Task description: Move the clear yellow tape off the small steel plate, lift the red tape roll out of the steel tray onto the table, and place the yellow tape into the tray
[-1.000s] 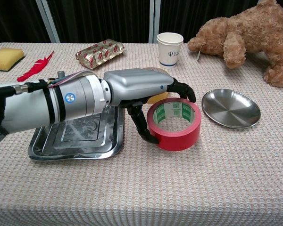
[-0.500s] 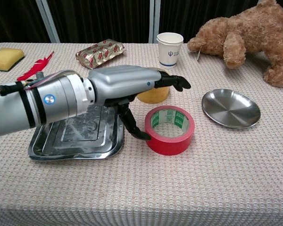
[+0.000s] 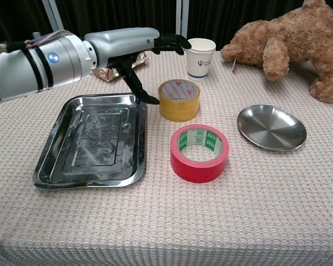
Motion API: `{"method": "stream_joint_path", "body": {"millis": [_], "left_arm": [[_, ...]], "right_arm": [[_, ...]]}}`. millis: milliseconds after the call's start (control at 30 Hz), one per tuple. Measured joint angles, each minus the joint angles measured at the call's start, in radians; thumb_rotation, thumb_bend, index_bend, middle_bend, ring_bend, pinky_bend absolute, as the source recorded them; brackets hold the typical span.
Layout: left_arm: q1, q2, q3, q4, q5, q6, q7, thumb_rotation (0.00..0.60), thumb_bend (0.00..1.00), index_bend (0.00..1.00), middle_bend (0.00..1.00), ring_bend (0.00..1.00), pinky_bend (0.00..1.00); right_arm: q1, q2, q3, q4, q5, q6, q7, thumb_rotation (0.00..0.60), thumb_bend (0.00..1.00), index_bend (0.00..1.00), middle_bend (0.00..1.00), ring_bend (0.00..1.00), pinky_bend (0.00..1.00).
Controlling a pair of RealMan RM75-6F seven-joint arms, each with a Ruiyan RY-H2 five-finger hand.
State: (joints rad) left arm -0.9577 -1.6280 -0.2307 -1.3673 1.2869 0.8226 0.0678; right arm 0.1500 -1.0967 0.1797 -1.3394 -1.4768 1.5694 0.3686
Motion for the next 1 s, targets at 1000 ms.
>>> {"method": "stream_joint_path", "body": {"millis": [1000], "left_arm": [[-0.188, -0.208, -0.006, 0.437, -0.026, -0.262, -0.192, 0.6, 0.15, 0.26, 0.33, 0.25, 0.33]], "right_arm": [[-0.008, -0.012, -0.001, 0.057, 0.019, -0.033, 0.056, 0.6, 0.0, 0.0, 0.0, 0.0, 0.0]]}}
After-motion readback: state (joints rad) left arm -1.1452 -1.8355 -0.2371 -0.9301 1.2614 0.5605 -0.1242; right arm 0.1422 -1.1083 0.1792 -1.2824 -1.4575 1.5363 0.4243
